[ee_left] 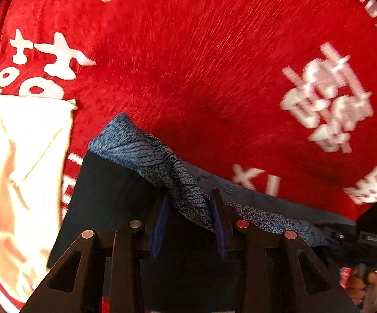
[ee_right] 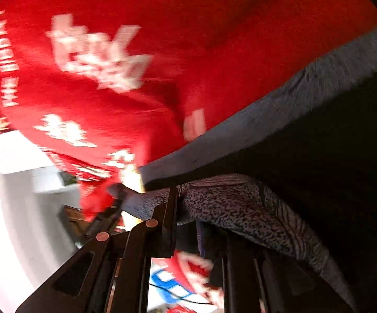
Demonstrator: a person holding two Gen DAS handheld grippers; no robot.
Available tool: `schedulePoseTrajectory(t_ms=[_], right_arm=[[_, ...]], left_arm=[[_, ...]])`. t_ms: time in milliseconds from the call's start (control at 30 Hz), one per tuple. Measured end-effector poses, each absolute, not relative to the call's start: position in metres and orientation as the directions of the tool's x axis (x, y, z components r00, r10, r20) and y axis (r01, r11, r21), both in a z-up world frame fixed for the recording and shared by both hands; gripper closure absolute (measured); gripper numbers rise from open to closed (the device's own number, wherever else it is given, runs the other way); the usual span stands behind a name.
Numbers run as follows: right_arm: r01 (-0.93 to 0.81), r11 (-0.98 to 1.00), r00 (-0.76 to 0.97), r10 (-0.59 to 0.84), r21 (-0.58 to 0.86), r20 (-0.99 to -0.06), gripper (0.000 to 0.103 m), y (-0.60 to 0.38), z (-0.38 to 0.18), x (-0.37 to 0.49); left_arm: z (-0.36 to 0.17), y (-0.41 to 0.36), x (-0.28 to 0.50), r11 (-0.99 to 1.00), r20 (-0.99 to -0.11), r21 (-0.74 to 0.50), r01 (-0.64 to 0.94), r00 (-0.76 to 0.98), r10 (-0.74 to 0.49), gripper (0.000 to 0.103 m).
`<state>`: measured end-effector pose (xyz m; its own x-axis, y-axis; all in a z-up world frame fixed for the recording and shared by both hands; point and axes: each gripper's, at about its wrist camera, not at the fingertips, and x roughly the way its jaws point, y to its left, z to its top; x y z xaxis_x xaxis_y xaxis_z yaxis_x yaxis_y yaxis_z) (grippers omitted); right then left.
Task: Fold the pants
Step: 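Lift the waistband with both grippers and fold it over toward the cuffs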
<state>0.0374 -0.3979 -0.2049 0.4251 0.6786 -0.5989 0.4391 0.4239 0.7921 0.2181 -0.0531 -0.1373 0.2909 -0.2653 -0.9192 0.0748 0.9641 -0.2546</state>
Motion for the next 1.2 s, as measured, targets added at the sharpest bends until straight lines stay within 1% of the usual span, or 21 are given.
schedulePoseTrajectory(t_ms=[67, 133, 167, 200, 233, 267, 300, 333, 400, 467, 533, 600, 633, 667, 700, 767, 933, 1033, 1100, 1200], right_arm=[[0.457, 0.439, 0.387, 0.685, 0.774, -0.617, 0.088, -0.401, -0.220, 0.053], [0.470, 0.447, 0.364, 0.687, 0.761, -0.628, 0.087, -0.400, -0.222, 0.062], [0.459, 0.467, 0.354, 0.684, 0.756, -0.638, 0.081, -0.397, -0.218, 0.063], [0.439, 0.494, 0.346, 0.677, 0.750, -0.649, 0.070, -0.394, -0.211, 0.063], [0.398, 0.550, 0.337, 0.658, 0.735, -0.674, 0.062, -0.388, -0.197, 0.063], [0.368, 0.588, 0.332, 0.641, 0.721, -0.692, 0.048, -0.383, -0.187, 0.063], [0.311, 0.655, 0.329, 0.606, 0.689, -0.725, 0.046, -0.374, -0.169, 0.061], [0.242, 0.725, 0.331, 0.563, 0.644, -0.758, 0.046, -0.362, -0.150, 0.059], [0.136, 0.807, 0.318, 0.514, 0.575, -0.797, 0.046, -0.341, -0.131, 0.062], [0.051, 0.860, 0.289, 0.473, 0.507, -0.832, 0.047, -0.318, -0.125, 0.068], [0.000, 0.894, 0.249, 0.434, 0.448, -0.866, 0.049, -0.299, -0.135, 0.079], [-0.020, 0.924, 0.225, 0.376, 0.382, -0.899, 0.050, -0.288, -0.155, 0.096], [-0.022, 0.946, 0.218, 0.321, 0.324, -0.922, 0.050, -0.285, -0.168, 0.106], [-0.012, 0.951, 0.215, 0.305, 0.310, -0.928, 0.053, -0.291, -0.180, 0.111], [0.006, 0.947, 0.216, 0.314, 0.323, -0.924, 0.054, -0.295, -0.185, 0.115], [0.063, 0.921, 0.251, 0.358, 0.385, -0.899, 0.054, -0.307, -0.185, 0.121], [0.128, 0.895, 0.334, 0.367, 0.427, -0.868, 0.049, -0.335, -0.160, 0.111], [0.153, 0.879, 0.356, 0.376, 0.451, -0.855, 0.047, -0.352, -0.140, 0.085], [0.173, 0.874, 0.359, 0.373, 0.454, -0.855, 0.045, -0.364, -0.138, 0.068], [0.215, 0.875, 0.357, 0.343, 0.434, -0.869, 0.045, -0.377, -0.133, 0.032]], left_arm=[[-0.151, -0.060, 0.226, 0.976, -0.938, -0.210, 0.053, 0.270, -0.217, 0.068], [-0.152, -0.058, 0.230, 0.977, -0.942, -0.212, 0.031, 0.260, -0.212, 0.067], [-0.144, -0.055, 0.228, 0.980, -0.942, -0.195, 0.027, 0.275, -0.195, 0.055], [-0.136, -0.053, 0.224, 0.986, -0.941, -0.164, 0.027, 0.295, -0.165, 0.040], [-0.124, -0.051, 0.218, 0.992, -0.937, -0.120, 0.034, 0.326, -0.124, 0.035], [-0.118, -0.049, 0.212, 0.994, -0.934, -0.099, 0.043, 0.340, -0.107, 0.034], [-0.111, -0.050, 0.207, 0.994, -0.935, -0.084, 0.068, 0.338, -0.102, 0.034], [-0.109, -0.053, 0.202, 0.993, -0.939, -0.077, 0.089, 0.328, -0.102, 0.034], [-0.116, -0.066, 0.195, 0.988, -0.953, -0.068, 0.140, 0.283, -0.106, 0.034], [-0.128, -0.079, 0.191, 0.983, -0.963, -0.052, 0.175, 0.252, -0.095, 0.034], [-0.150, -0.101, 0.195, 0.980, -0.969, -0.050, 0.191, 0.229, -0.094, 0.034], [-0.169, -0.117, 0.201, 0.982, -0.972, -0.045, 0.184, 0.219, -0.085, 0.034], [-0.175, -0.123, 0.205, 0.984, -0.972, -0.027, 0.176, 0.225, -0.067, 0.034], [-0.182, -0.130, 0.209, 0.985, -0.970, 0.000, 0.171, 0.240, -0.041, 0.034], [-0.185, -0.135, 0.214, 0.985, -0.965, 0.026, 0.172, 0.261, -0.020, 0.034], [-0.189, -0.140, 0.223, 0.986, -0.965, 0.039, 0.165, 0.263, -0.006, 0.030], [-0.179, -0.144, 0.226, 0.988, -0.971, 0.043, 0.148, 0.237, 0.007, 0.030], [-0.160, -0.149, 0.205, 0.982, -0.972, 0.047, 0.182, 0.234, 0.003, 0.030], [-0.150, -0.154, 0.188, 0.979, -0.974, 0.044, 0.200, 0.225, -0.002, 0.030], [-0.138, -0.162, 0.157, 0.970, -0.978, 0.032, 0.242, 0.205, -0.019, 0.030]])
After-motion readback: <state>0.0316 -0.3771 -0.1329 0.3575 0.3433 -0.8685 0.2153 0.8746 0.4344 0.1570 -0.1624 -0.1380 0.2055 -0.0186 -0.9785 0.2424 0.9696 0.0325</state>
